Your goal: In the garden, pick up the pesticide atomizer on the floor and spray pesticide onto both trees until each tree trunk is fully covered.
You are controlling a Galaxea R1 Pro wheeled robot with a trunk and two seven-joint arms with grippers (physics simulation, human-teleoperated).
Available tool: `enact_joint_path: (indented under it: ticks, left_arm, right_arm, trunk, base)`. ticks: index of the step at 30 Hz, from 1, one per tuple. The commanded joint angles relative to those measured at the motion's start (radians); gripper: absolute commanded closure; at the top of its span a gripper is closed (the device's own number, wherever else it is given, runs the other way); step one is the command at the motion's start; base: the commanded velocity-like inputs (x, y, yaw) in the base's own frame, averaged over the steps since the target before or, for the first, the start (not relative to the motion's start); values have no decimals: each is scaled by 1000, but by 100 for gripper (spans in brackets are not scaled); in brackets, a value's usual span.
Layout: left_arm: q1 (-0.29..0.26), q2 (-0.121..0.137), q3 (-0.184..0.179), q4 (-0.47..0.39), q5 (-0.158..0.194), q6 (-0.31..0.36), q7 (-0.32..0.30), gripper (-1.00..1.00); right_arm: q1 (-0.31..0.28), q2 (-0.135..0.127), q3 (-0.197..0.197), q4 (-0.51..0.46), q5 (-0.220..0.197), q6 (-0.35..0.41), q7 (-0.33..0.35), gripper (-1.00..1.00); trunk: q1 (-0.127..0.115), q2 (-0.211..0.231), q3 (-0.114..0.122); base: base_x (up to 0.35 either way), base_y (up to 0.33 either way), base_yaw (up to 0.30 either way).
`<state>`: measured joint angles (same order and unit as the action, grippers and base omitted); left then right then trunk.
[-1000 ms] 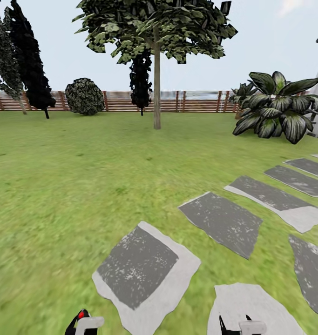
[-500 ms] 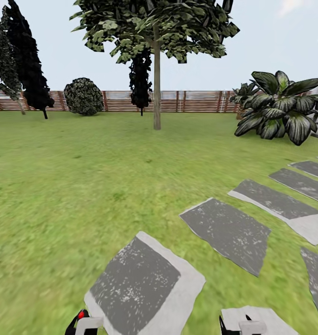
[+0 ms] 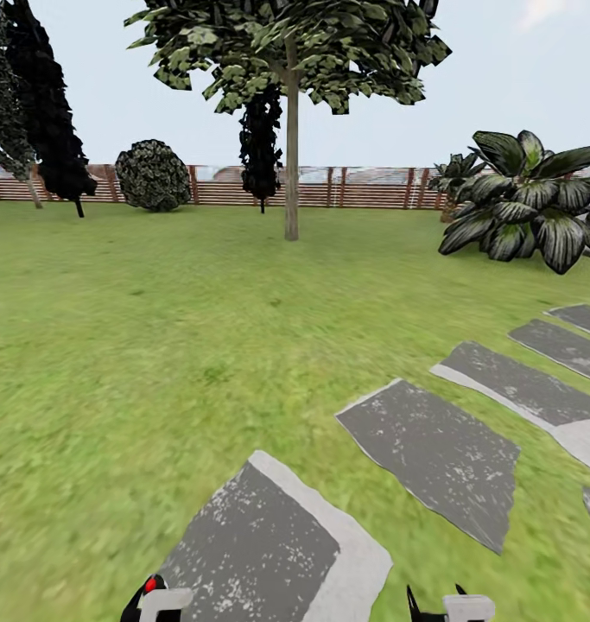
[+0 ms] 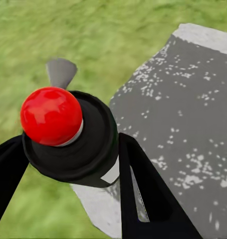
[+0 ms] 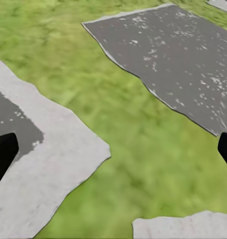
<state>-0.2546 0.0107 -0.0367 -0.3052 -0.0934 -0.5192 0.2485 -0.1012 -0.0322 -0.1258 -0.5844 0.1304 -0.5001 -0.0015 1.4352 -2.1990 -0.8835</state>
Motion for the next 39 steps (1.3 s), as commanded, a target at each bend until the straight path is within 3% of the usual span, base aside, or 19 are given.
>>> enact_joint_path:
  ticks: [1, 39]
  left_arm:
    - [0, 0, 0, 0, 0, 0, 0, 100]
    - [0, 0, 0, 0, 0, 0, 0, 100]
  right_arm:
    - [0, 0, 0, 0, 0, 0, 0, -100]
    - [0, 0, 0, 0, 0, 0, 0, -100]
  trunk:
    - [0, 0, 0]
    - [0, 0, 0]
  base:
    - [339, 0, 0]
    - [339, 0, 0]
